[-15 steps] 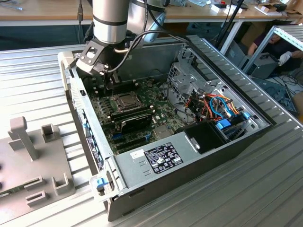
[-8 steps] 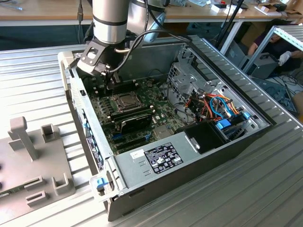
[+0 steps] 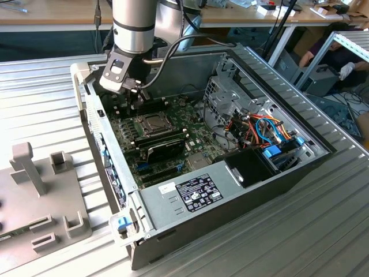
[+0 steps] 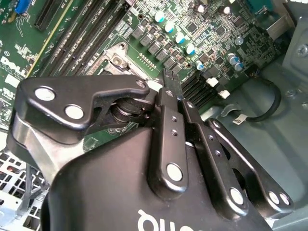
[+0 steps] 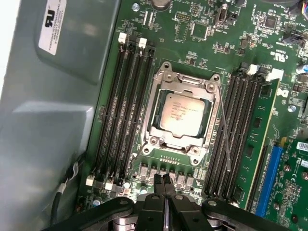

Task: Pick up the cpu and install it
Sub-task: 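Install the first cpu locking lever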

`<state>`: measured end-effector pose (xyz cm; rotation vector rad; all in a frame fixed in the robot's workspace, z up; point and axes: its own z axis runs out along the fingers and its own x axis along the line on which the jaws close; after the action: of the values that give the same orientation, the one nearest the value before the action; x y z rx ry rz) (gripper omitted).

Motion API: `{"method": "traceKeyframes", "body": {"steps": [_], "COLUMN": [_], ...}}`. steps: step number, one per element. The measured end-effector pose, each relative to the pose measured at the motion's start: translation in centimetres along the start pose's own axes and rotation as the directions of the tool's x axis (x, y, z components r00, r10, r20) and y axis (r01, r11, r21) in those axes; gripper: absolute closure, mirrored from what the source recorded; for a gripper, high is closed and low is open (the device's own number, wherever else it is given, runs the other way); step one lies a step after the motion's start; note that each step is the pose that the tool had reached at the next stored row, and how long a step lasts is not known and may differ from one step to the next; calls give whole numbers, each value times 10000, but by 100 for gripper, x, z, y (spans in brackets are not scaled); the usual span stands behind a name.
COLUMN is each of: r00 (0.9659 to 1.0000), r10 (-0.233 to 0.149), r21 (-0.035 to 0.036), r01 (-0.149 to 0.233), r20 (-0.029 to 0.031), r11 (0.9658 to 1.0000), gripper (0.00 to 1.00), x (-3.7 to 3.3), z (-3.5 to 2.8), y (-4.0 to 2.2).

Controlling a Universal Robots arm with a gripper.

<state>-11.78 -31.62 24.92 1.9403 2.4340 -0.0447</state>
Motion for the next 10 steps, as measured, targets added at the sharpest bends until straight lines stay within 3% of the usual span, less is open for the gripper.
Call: {"method": "traceKeyframes", "body": {"steps": [5, 10], "r00": [10000, 9967], "r10": [-78, -813], "r21": [-3, -33], "r01": [78, 813], "r20": [0, 4], "r11": [10000, 9967], "gripper": [89, 89], "x": [0, 0], "z": [0, 0], "y": [0, 0]}}
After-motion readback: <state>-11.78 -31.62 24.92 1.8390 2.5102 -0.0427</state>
